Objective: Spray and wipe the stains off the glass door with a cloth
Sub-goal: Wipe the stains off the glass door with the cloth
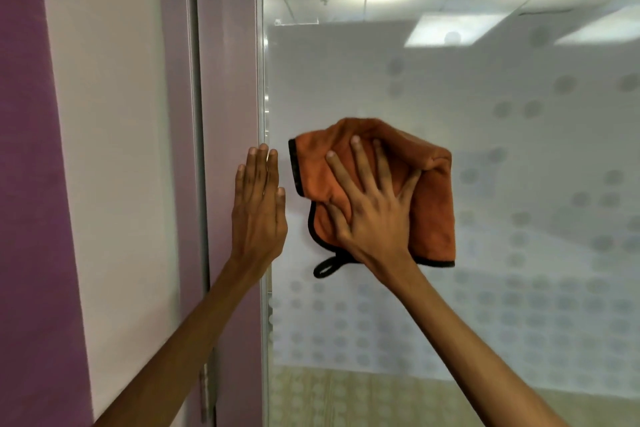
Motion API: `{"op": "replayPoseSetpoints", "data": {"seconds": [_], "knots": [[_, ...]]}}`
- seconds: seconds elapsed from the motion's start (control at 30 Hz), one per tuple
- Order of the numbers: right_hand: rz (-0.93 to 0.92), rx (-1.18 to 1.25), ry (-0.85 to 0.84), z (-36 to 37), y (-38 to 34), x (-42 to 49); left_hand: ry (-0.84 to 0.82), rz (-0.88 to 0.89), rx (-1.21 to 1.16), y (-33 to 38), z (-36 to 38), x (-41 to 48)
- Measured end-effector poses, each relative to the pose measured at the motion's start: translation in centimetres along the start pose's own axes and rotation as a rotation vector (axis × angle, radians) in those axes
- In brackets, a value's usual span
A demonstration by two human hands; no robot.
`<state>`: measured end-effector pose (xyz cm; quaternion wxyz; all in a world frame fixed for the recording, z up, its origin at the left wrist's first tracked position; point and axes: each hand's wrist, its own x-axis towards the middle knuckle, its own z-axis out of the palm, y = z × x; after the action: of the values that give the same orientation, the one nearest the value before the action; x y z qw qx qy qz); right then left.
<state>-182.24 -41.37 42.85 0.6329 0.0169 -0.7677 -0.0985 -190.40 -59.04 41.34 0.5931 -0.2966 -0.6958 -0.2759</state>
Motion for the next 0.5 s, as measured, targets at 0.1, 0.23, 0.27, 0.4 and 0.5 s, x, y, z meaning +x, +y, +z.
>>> {"op": "replayPoseSetpoints", "data": {"seconds": [0.1,0.23,0.27,0.4,0.5], "knots": [[-0.001,-0.014,-0.047,0.2,-0.1,-3.6,-0.01,-0.002,0.022,0.2,0.0,-0.4],[-0.081,-0.029,-0.128,0.6,0.9,-9.6,-0.035,-0.052,0.068,0.9,0.5,-2.0],[-0.11,-0.039,-0.144,0.6,1.4,-10.8,-0.042,-0.07,0.085,1.2,0.7,-2.5],[-0.19,-0.024,-0.181,0.0,3.1,-11.7,-0.069,-0.116,0.131,2.3,1.5,-4.5],[-0.235,-0.013,-0.204,-0.7,4.2,-10.3,-0.073,-0.113,0.143,2.9,1.8,-5.5]]}}
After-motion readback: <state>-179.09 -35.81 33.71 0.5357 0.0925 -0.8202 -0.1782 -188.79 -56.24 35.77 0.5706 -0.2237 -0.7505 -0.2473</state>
